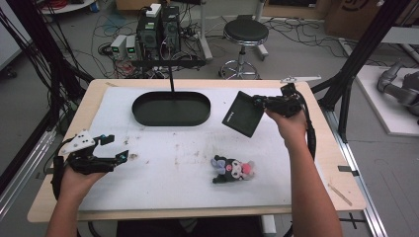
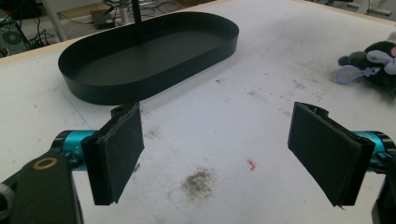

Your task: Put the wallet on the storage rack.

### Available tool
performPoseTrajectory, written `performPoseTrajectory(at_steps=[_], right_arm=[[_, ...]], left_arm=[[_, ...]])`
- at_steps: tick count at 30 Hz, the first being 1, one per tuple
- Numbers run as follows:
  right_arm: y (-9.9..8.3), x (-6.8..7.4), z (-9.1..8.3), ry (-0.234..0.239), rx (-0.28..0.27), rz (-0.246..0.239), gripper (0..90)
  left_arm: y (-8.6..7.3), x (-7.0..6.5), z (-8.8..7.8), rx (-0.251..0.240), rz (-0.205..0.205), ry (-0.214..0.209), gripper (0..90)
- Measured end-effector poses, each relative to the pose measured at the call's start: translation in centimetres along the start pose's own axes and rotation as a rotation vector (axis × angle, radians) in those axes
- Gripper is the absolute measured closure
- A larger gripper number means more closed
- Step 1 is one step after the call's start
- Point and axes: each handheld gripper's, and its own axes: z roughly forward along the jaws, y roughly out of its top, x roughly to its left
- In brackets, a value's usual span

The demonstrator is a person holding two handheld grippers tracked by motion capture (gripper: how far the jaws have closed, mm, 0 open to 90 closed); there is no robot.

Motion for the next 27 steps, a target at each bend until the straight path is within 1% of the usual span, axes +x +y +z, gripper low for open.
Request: performPoseTrajectory(at_steps=[1, 2, 3, 4, 5, 6, 7, 9, 11, 12, 13, 15, 17, 18, 20, 21, 22, 23, 24, 25, 26, 27], right_arm=[[0.0, 0.0, 0.0, 0.000, 0.000, 0.000, 85.8], [0.8, 0.4, 1.0, 0.014, 0.007, -0.009, 85.8], [1.1, 0.7, 1.4, 0.018, 0.004, -0.018, 85.8], [1.5, 1.0, 2.0, 0.028, 0.005, -0.015, 85.8], [1.5, 1.0, 2.0, 0.028, 0.005, -0.015, 85.8], [2.2, 1.6, 3.1, 0.045, 0.012, -0.023, 85.8], [2.5, 1.9, 3.7, 0.054, 0.020, -0.026, 85.8], [3.0, 2.4, 4.5, 0.062, 0.020, -0.033, 85.8], [3.6, 3.1, 6.0, 0.083, 0.028, -0.035, 85.8], [3.8, 3.3, 6.6, 0.090, 0.030, -0.039, 85.8], [4.0, 3.6, 7.3, 0.098, 0.034, -0.037, 85.8], [4.4, 4.0, 8.5, 0.114, 0.038, -0.040, 85.8], [4.7, 4.4, 10.0, 0.131, 0.040, -0.025, 85.8], [4.8, 4.5, 10.6, 0.134, 0.038, -0.022, 85.8], [5.1, 4.8, 12.3, 0.145, 0.045, -0.007, 85.7], [5.2, 4.9, 12.9, 0.146, 0.046, -0.010, 85.8], [5.4, 5.1, 13.8, 0.147, 0.057, -0.009, 85.8], [5.4, 5.1, 13.8, 0.147, 0.057, -0.009, 85.8], [5.6, 5.2, 14.3, 0.148, 0.066, -0.012, 85.7], [6.0, 5.6, 15.7, 0.147, 0.072, -0.022, 85.8], [6.0, 5.6, 15.7, 0.147, 0.072, -0.022, 85.8], [6.2, 5.6, 16.3, 0.150, 0.078, -0.015, 85.7]], left_arm=[[0.0, 0.0, 0.0, 0.000, 0.000, 0.000, 18.2], [0.0, -0.1, -0.3, 0.001, 0.005, 0.005, 18.3], [0.0, -0.1, -0.5, 0.001, 0.007, 0.007, 18.3], [-0.1, -0.1, -0.7, -0.002, 0.004, 0.010, 18.2], [-0.1, -0.1, -0.7, -0.002, 0.004, 0.010, 18.2], [-0.2, -0.1, -1.0, -0.006, -0.002, 0.016, 18.2], [-0.4, 0.0, -1.5, -0.009, -0.009, 0.024, 18.2], [-0.5, 0.0, -1.7, -0.008, -0.009, 0.028, 18.2], [-0.8, -0.1, -2.6, -0.010, -0.014, 0.039, 18.2], [-0.8, -0.1, -2.6, -0.010, -0.014, 0.039, 18.2], [-0.9, -0.1, -3.0, -0.008, -0.014, 0.046, 18.2], [-1.0, -0.1, -3.3, -0.007, -0.015, 0.053, 18.2], [-1.1, -0.1, -3.5, -0.006, -0.018, 0.058, 18.2], [-1.2, -0.1, -3.6, -0.004, -0.020, 0.061, 18.3], [-1.3, -0.1, -3.9, -0.003, -0.020, 0.064, 18.2], [-1.3, -0.1, -3.9, -0.003, -0.020, 0.064, 18.2], [-1.3, -0.1, -4.1, -0.005, -0.021, 0.068, 18.3], [-1.3, -0.1, -4.1, -0.005, -0.021, 0.068, 18.2], [-1.4, -0.1, -4.2, -0.009, -0.024, 0.069, 18.2], [-1.4, 0.0, -4.3, -0.008, -0.023, 0.070, 18.3], [-1.4, 0.0, -4.3, -0.009, -0.024, 0.072, 18.3], [-1.4, 0.1, -4.3, -0.008, -0.024, 0.072, 18.2]])
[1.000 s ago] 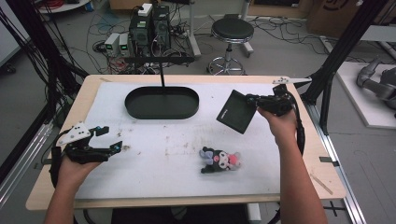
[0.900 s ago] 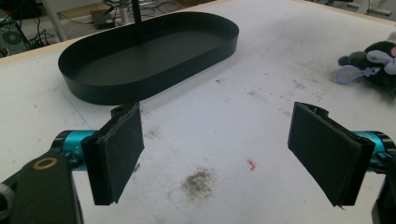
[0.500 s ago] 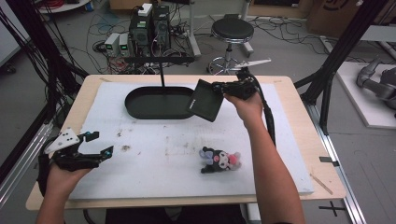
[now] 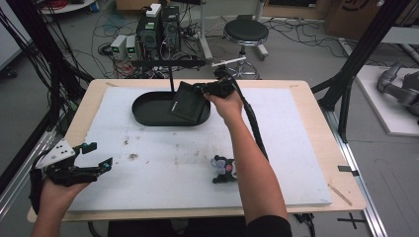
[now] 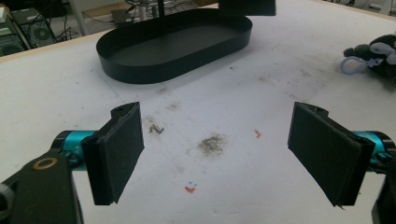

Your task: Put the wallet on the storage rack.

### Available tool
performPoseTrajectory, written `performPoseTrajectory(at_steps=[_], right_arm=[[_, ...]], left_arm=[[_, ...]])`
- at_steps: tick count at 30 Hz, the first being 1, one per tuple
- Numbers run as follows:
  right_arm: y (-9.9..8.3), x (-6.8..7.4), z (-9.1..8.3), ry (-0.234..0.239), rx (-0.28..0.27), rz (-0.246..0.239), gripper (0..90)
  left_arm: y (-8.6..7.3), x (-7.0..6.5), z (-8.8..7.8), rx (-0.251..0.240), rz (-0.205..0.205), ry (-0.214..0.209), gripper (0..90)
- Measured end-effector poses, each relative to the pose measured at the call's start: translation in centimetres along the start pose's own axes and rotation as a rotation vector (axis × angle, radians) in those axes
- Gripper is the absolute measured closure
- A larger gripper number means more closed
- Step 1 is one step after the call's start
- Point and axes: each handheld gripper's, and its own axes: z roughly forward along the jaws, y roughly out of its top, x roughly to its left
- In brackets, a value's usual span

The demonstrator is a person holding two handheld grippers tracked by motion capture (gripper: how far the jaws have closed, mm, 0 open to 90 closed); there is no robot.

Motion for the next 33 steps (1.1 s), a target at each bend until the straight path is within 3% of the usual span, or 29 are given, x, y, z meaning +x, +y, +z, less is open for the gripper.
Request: performPoseTrajectory(at_steps=[10, 17, 20, 22, 23, 24, 25, 30, 33], right_arm=[[0.8, -1.5, 5.4, -0.037, 0.004, 0.047, 85.8], [0.1, -2.1, 7.6, -0.037, 0.046, 0.073, 85.6], [-0.1, -2.2, 7.8, -0.051, 0.053, 0.070, 84.5], [-0.1, -2.3, 7.6, -0.103, 0.024, 0.085, 71.1], [0.0, -2.3, 7.4, -0.109, 0.007, 0.095, 62.7], [0.0, -2.3, 7.4, -0.109, 0.007, 0.095, 62.7], [0.0, -2.5, 6.9, -0.114, 0.000, 0.104, 54.3], [-0.2, -2.9, 5.5, -0.167, 0.045, 0.070, 48.0], [-0.4, -3.1, 4.7, -0.169, 0.066, 0.061, 47.4]], left_arm=[[-0.4, -0.1, 0.8, 0.023, -0.005, -0.009, 18.2], [-0.5, 0.0, 1.0, 0.030, -0.005, -0.006, 18.2], [-0.5, 0.0, 1.0, 0.030, -0.006, -0.007, 18.2], [-0.5, 0.1, 0.9, 0.031, -0.005, -0.008, 18.3], [-0.5, 0.1, 0.8, 0.028, -0.006, -0.008, 18.2], [-0.5, 0.1, 0.8, 0.028, -0.006, -0.008, 18.3], [-0.5, 0.1, 0.8, 0.026, -0.006, -0.006, 18.3], [-0.3, 0.1, 0.8, 0.020, -0.005, -0.009, 18.3], [-0.3, 0.0, 0.9, 0.023, -0.002, -0.012, 18.2]])
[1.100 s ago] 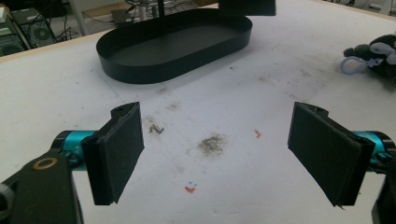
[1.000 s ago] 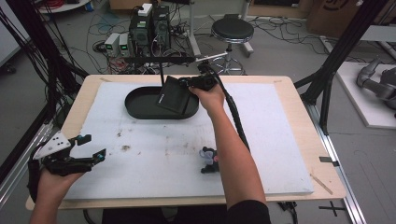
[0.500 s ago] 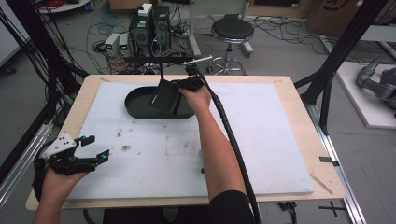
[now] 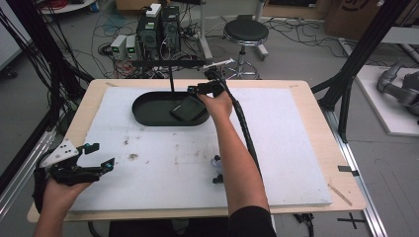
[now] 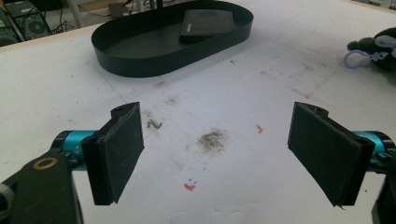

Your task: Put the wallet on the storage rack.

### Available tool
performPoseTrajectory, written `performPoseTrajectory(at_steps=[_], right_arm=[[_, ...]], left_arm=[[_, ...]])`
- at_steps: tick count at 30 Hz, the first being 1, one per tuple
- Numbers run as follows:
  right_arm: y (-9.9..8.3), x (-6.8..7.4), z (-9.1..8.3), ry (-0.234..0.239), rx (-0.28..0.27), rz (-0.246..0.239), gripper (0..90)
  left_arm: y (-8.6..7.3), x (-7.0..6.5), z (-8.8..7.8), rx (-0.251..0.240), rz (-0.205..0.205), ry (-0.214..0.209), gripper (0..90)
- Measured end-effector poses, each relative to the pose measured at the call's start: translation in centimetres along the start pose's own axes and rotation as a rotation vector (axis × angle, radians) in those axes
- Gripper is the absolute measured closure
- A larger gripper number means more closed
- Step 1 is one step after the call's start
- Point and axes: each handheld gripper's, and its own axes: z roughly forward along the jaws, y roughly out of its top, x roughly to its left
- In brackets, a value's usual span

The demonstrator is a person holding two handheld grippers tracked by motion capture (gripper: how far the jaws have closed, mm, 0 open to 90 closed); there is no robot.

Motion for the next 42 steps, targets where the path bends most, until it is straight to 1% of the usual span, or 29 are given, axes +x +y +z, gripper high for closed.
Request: performPoseTrajectory(at_steps=[2, 6, 7, 8, 11, 12, 13, 14, 15, 16, 18, 19, 20, 21, 22, 23, 24, 25, 26, 27, 29, 31, 34, 35, 36, 37, 39, 40, 42], right_arm=[[-0.5, -0.2, -1.4, -0.026, -0.002, -0.020, 47.5], [-0.9, -0.4, -3.7, -0.040, 0.022, -0.055, 44.8], [-0.9, -0.4, -3.7, -0.040, 0.022, -0.055, 44.8], [-0.9, -0.3, -4.7, -0.043, 0.037, -0.071, 39.6], [-1.1, 0.2, -6.2, -0.091, 0.047, -0.107, 36.0], [-1.2, 0.3, -6.9, -0.096, 0.040, -0.115, 35.2], [-1.5, 0.4, -7.5, -0.098, 0.013, -0.121, 35.3], [-1.5, 0.4, -7.5, -0.098, 0.013, -0.121, 35.3], [-2.2, 0.4, -8.6, -0.108, -0.019, -0.133, 34.9], [-2.5, 0.3, -9.0, -0.104, -0.005, -0.127, 33.5], [-2.9, 0.1, -9.4, -0.100, -0.013, -0.126, 33.4], [-3.9, -0.2, -10.2, -0.098, -0.018, -0.128, 32.8], [-4.3, -0.4, -10.5, -0.095, -0.019, -0.124, 31.7], [-4.3, -0.4, -10.5, -0.095, -0.019, -0.124, 31.7], [-5.4, -0.9, -11.3, -0.090, -0.001, -0.116, 28.8], [-6.0, -1.1, -11.8, -0.097, -0.017, -0.123, 28.8], [-6.5, -1.3, -12.2, -0.097, -0.009, -0.120, 28.6], [-6.5, -1.3, -12.2, -0.097, -0.009, -0.120, 28.6], [-6.9, -1.5, -12.5, -0.097, 0.018, -0.117, 27.2], [-7.9, -1.9, -13.3, -0.100, -0.003, -0.126, 27.1], [-8.7, -2.2, -14.3, -0.093, -0.004, -0.116, 27.1], [-9.6, -2.4, -15.4, -0.090, -0.034, -0.113, 27.1], [-10.6, -2.7, -16.8, -0.089, -0.055, -0.111, 27.1], [-10.6, -2.7, -16.8, -0.089, -0.055, -0.111, 27.1], [-11.2, -3.0, -17.7, -0.089, -0.074, -0.107, 27.2], [-11.5, -3.1, -18.1, -0.090, -0.078, -0.105, 27.1], [-12.1, -3.4, -18.9, -0.091, -0.089, -0.097, 27.1], [-12.1, -3.4, -18.9, -0.091, -0.089, -0.097, 27.1], [-13.0, -3.8, -20.0, -0.095, -0.117, -0.090, 27.1]], left_arm=[[0.1, -0.1, 0.1, 0.003, 0.003, -0.004, 18.2], [0.4, -0.4, 0.7, 0.009, 0.014, -0.019, 18.2], [0.4, -0.4, 0.7, 0.009, 0.014, -0.019, 18.3], [0.5, -0.5, 0.9, 0.011, 0.018, -0.026, 18.3], [0.6, -0.6, 1.1, 0.008, 0.016, -0.030, 18.2], [0.8, -0.6, 1.3, 0.008, 0.020, -0.037, 18.2], [0.9, -0.7, 1.5, 0.007, 0.022, -0.040, 18.2], [0.9, -0.7, 1.5, 0.007, 0.022, -0.040, 18.2], [1.0, -0.7, 1.7, 0.005, 0.021, -0.046, 18.2], [1.1, -0.8, 2.1, 0.002, 0.022, -0.056, 18.2], [1.2, -0.8, 2.2, 0.004, 0.028, -0.062, 18.2], [1.4, -0.9, 2.7, 0.006, 0.030, -0.072, 18.2], [1.5, -0.9, 3.0, 0.006, 0.030, -0.075, 18.2], [1.5, -0.9, 3.0, 0.006, 0.030, -0.075, 18.2], [1.5, -0.9, 3.3, 0.009, 0.033, -0.082, 18.2], [1.7, -0.8, 3.8, 0.006, 0.032, -0.090, 18.2], [1.7, -0.8, 3.8, 0.006, 0.032, -0.090, 18.2], [1.7, -0.8, 4.0, 0.005, 0.028, -0.096, 18.2], [1.8, -0.8, 4.3, 0.004, 0.025, -0.097, 18.2], [1.9, -0.7, 4.7, 0.002, 0.021, -0.100, 18.2], [1.9, -0.7, 4.9, 0.002, 0.021, -0.101, 18.2], [2.0, -0.8, 5.2, 0.004, 0.023, -0.104, 18.2], [2.0, -0.9, 5.7, 0.008, 0.019, -0.114, 18.3], [2.0, -0.9, 5.8, 0.010, 0.021, -0.117, 18.2], [2.1, -1.0, 6.1, 0.008, 0.019, -0.119, 18.3], [2.1, -1.0, 6.1, 0.008, 0.019, -0.119, 18.2], [2.3, -0.9, 6.4, 0.006, 0.020, -0.126, 18.3], [2.3, -0.9, 6.4, 0.006, 0.020, -0.126, 18.3], [2.5, -0.7, 6.6, 0.004, 0.021, -0.129, 18.2]])
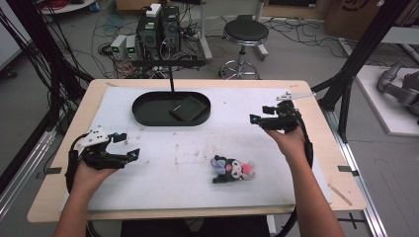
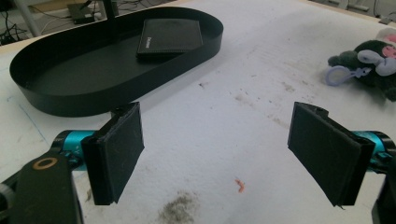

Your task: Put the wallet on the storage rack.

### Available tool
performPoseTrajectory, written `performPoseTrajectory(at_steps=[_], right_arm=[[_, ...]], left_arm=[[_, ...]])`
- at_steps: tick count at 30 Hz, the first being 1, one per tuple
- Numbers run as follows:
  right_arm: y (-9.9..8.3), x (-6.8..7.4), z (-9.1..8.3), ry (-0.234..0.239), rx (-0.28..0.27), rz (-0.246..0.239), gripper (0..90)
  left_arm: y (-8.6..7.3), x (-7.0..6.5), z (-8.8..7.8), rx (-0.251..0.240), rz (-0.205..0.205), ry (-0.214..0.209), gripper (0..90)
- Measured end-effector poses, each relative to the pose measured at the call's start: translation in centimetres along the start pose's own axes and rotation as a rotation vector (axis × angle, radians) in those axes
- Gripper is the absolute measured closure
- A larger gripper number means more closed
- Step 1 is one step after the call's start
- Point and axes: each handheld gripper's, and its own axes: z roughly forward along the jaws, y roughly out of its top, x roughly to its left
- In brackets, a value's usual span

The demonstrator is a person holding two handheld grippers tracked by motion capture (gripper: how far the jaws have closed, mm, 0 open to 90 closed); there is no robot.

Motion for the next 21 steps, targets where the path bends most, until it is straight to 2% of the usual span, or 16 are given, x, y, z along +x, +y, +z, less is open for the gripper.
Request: performPoseTrajectory(at_steps=[4, 5, 13, 16, 19, 21], right_arm=[[-0.9, -0.4, -0.9, -0.004, -0.023, 0.012, 26.7], [-1.7, -0.7, -1.5, -0.007, -0.030, 0.020, 26.4], [-4.4, -0.7, -2.6, 0.010, -0.066, 0.034, 25.2], [-6.0, -0.3, -2.9, 0.017, -0.079, 0.020, 23.5], [-7.1, 0.1, -2.9, 0.031, -0.092, 0.008, 21.3], [-7.8, 0.4, -2.8, 0.041, -0.104, -0.019, 19.7]], left_arm=[[0.2, 0.1, 0.5, -0.011, -0.009, -0.022, 18.2], [0.1, 0.1, 0.6, -0.005, -0.006, -0.022, 18.2], [-0.3, 0.1, 0.1, -0.006, -0.013, -0.001, 18.2], [-0.4, 0.0, -0.1, -0.003, -0.007, 0.001, 18.2], [-0.7, 0.0, -0.2, -0.006, -0.021, -0.005, 18.2], [-0.8, 0.1, -0.2, -0.010, -0.031, -0.010, 18.2]])
